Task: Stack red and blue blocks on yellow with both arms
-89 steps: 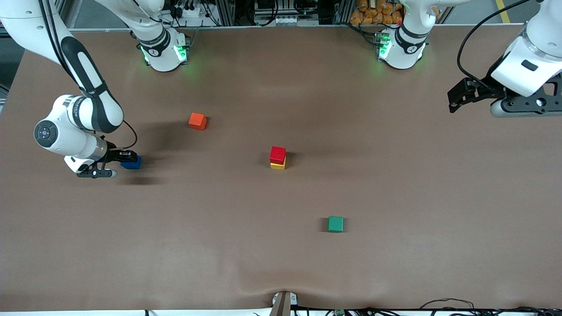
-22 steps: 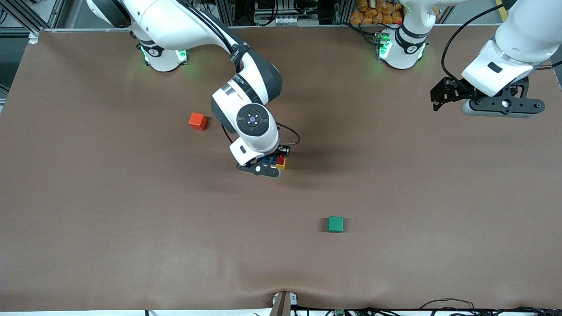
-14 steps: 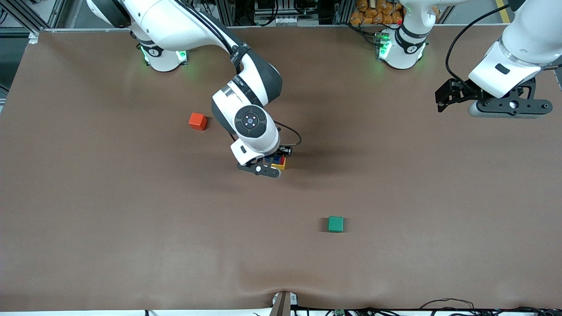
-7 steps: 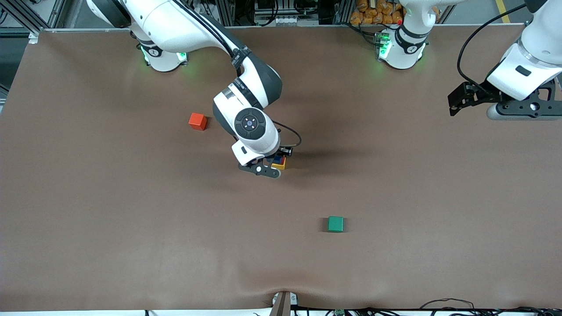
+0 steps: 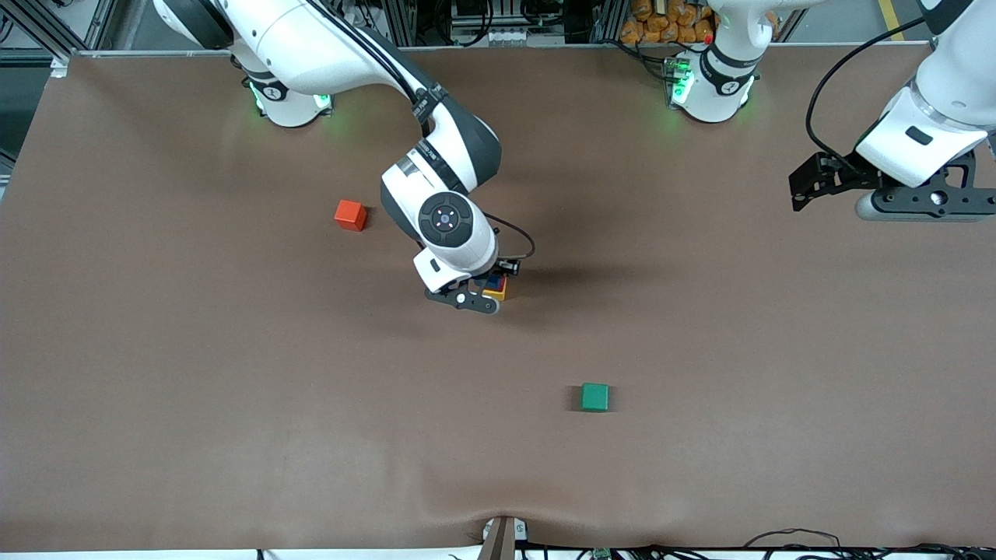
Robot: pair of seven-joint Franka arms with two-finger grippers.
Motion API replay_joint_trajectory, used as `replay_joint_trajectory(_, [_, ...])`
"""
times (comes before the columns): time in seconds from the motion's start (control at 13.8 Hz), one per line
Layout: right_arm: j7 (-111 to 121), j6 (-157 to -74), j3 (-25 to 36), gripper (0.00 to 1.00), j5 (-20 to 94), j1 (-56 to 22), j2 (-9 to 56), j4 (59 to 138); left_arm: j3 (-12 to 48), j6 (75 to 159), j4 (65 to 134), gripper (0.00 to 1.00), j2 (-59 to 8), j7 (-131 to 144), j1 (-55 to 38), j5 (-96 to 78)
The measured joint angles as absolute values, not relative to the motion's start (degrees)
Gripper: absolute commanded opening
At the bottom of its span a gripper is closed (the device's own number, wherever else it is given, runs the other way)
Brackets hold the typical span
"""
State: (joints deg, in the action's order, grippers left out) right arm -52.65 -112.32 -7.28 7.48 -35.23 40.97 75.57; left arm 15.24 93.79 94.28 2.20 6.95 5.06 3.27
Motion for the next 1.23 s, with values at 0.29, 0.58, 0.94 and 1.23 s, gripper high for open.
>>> replay_joint_trajectory(0.29, [-52.65,-112.20,-7.31,1.00,7.48,-35.39,40.98,75.74,15.55,93.81,94.25,1.00,2.20,6.95,4.90,3.27])
replay_joint_trajectory(0.58, [-52.65,-111.76,-7.29,1.00,7.48,-35.40,40.89,75.73,15.82,93.81,94.23,1.00,2.21,6.95,4.76,3.27])
replay_joint_trajectory(0.94, [-52.66,-109.58,-7.16,1.00,7.51,-34.13,38.21,74.16,16.19,93.70,94.23,1.00,2.25,6.95,4.73,3.27])
replay_joint_trajectory(1.23, [-52.58,-98.52,-7.07,1.00,7.52,-28.04,34.71,69.05,16.31,93.49,94.22,1.00,2.50,6.95,4.72,3.27])
